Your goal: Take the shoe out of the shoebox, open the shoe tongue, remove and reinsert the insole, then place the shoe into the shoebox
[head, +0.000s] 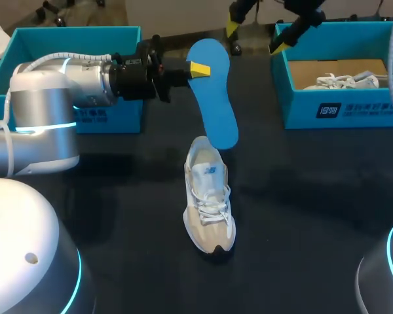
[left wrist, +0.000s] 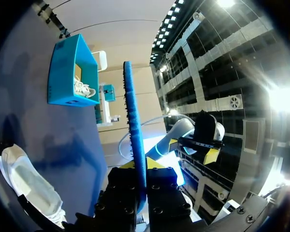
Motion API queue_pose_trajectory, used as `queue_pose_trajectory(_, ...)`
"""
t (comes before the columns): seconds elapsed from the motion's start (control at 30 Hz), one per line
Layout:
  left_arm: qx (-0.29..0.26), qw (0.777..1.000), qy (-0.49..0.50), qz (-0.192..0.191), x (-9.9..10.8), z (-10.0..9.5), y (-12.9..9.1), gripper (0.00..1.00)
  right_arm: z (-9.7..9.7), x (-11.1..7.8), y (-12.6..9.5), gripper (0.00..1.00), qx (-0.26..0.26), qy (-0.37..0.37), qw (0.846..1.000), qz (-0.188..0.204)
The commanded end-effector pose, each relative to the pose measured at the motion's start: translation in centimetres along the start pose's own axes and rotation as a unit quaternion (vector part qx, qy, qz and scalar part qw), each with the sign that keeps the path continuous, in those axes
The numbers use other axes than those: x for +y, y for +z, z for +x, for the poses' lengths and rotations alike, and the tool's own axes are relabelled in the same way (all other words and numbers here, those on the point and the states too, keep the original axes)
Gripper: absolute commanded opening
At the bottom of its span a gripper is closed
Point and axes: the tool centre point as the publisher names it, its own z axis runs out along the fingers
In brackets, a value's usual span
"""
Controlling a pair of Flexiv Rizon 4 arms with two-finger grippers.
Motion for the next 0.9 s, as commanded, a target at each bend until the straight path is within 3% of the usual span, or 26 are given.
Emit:
queue_pose_trajectory(0.03,-0.001,1.000,0.000,0.000,0.0,0.0,0.0,0.00,-1.1,-0.1,-0.1,1.00,0.139,-0.006,0.990,0.000)
queue_pose_trajectory(0.17,-0.001,1.000,0.000,0.000,0.0,0.0,0.0,0.00,-1.7,0.0,0.0,1.00,0.172,-0.013,0.985,0.013)
queue_pose_trajectory(0.23,-0.001,1.000,0.000,0.000,0.0,0.0,0.0,0.00,-1.8,0.1,0.0,1.00,0.155,-0.021,0.987,0.032)
queue_pose_trajectory(0.4,-0.001,1.000,0.000,0.000,0.0,0.0,0.0,0.00,-2.0,0.1,0.1,1.00,0.203,-0.028,0.978,0.043)
queue_pose_trajectory(0.63,-0.001,1.000,0.000,0.000,0.0,0.0,0.0,0.00,-3.5,-0.4,-0.2,1.00,0.269,-0.003,0.963,-0.002)
queue_pose_trajectory(0.9,-0.001,1.000,0.000,0.000,0.0,0.0,0.0,0.00,-4.9,-0.7,0.6,1.00,0.318,0.002,0.948,-0.013)
